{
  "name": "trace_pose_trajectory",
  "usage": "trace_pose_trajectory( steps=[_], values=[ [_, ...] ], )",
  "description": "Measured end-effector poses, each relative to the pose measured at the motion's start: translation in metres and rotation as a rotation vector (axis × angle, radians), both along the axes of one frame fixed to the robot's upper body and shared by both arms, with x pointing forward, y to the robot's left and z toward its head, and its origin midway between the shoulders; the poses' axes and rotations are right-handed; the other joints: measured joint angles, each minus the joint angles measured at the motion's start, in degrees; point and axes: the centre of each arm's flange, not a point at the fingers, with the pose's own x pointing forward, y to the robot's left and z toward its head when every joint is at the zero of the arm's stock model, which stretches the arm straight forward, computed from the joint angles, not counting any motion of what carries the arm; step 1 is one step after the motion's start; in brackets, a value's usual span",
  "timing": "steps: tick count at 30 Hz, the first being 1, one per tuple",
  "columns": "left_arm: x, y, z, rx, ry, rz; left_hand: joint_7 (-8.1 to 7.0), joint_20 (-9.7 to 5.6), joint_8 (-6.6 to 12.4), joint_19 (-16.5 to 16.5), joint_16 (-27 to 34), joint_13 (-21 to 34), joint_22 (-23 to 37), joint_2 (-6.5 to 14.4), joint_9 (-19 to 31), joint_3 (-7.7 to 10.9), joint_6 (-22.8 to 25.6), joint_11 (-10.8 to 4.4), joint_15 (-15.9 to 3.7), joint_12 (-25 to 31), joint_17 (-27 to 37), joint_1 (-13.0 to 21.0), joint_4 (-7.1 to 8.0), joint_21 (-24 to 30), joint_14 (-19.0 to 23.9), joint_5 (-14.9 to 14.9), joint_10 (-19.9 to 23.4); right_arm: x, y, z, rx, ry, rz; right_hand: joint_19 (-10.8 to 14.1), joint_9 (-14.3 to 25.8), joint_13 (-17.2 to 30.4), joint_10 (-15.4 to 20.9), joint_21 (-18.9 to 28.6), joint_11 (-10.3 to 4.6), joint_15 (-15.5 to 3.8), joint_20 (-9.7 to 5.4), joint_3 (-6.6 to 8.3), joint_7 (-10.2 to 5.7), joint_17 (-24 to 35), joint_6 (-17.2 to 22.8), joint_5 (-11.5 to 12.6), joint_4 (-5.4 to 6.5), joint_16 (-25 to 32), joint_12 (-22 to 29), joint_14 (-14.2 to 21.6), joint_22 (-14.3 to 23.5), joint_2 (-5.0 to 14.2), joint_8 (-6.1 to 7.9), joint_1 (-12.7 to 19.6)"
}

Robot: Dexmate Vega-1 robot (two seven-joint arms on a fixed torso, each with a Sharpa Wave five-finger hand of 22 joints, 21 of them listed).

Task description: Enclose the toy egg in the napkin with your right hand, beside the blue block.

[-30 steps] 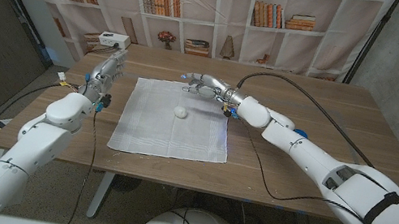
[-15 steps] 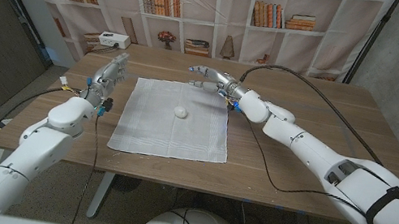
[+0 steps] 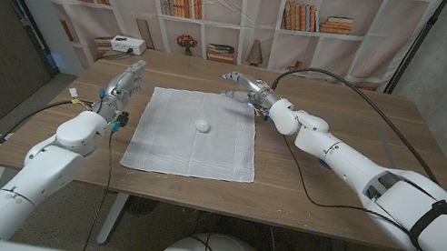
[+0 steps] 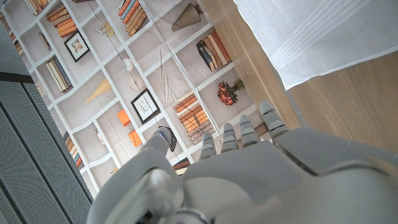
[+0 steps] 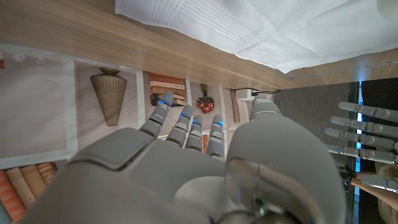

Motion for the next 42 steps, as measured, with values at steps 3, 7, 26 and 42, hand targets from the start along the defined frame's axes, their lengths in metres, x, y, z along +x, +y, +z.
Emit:
trace_pose_trajectory(
  steps=[3,7,26,42],
  values=[
    [0.0,-0.001,0.0,0.003,-0.002,0.0,0.0,-0.24,0.0,0.24,0.0,0.0,0.0,0.0,0.0,0.0,0.0,0.0,0.0,0.0,0.0,0.0,0.0,0.0,0.0,0.0,0.0,0.005,-0.003,-0.001,-0.022,-0.005,-0.038,-0.41,0.0,0.0,-0.53,-0.45,-0.07,0.2,0.39,-0.14,0.0,0.0,0.0,0.0,-0.14,-0.33,0.0,-0.43,0.0,-0.54,0.0,-0.21],
    [0.0,-0.001,0.001,0.005,-0.006,0.0,0.0,-0.32,0.0,0.32,0.0,0.0,0.0,0.0,0.0,0.0,0.0,0.0,-0.21,0.0,0.0,0.0,0.0,0.0,0.22,0.0,0.0,0.011,-0.006,-0.002,-0.042,-0.006,-0.083,-0.79,0.0,0.0,-1.42,-0.88,0.01,0.52,0.78,-0.35,0.31,-0.03,-0.31,0.0,-0.32,-0.33,-0.21,-1.33,0.0,-1.24,0.0,-0.91],
    [0.007,-0.003,0.008,0.024,-0.015,-0.012,0.0,-0.1,0.0,0.53,0.0,0.0,0.0,-0.31,0.0,0.0,0.0,0.0,-0.21,0.0,0.0,-0.31,0.0,0.0,0.21,0.0,0.0,0.035,-0.031,-0.015,-0.075,0.021,-0.265,13.94,0.58,-0.14,5.19,0.73,1.86,-2.58,-5.47,-2.63,4.19,-2.11,7.77,0.84,-1.66,3.35,3.22,9.19,-0.16,-3.8,2.45,-2.1],
    [0.011,-0.002,0.014,0.041,-0.02,-0.021,0.0,-0.01,0.0,0.62,0.0,0.0,0.0,-0.3,0.0,0.24,0.0,-0.21,-0.21,0.0,0.0,-0.3,-0.23,-0.42,0.21,0.0,-0.2,0.043,-0.049,-0.034,-0.082,0.025,-0.335,16.45,0.94,-0.44,8.24,0.64,1.24,-2.54,-6.0,-2.04,4.1,-3.19,13.63,1.22,-2.86,3.5,3.66,11.63,-0.15,-3.74,4.31,-0.88]
  ],
)
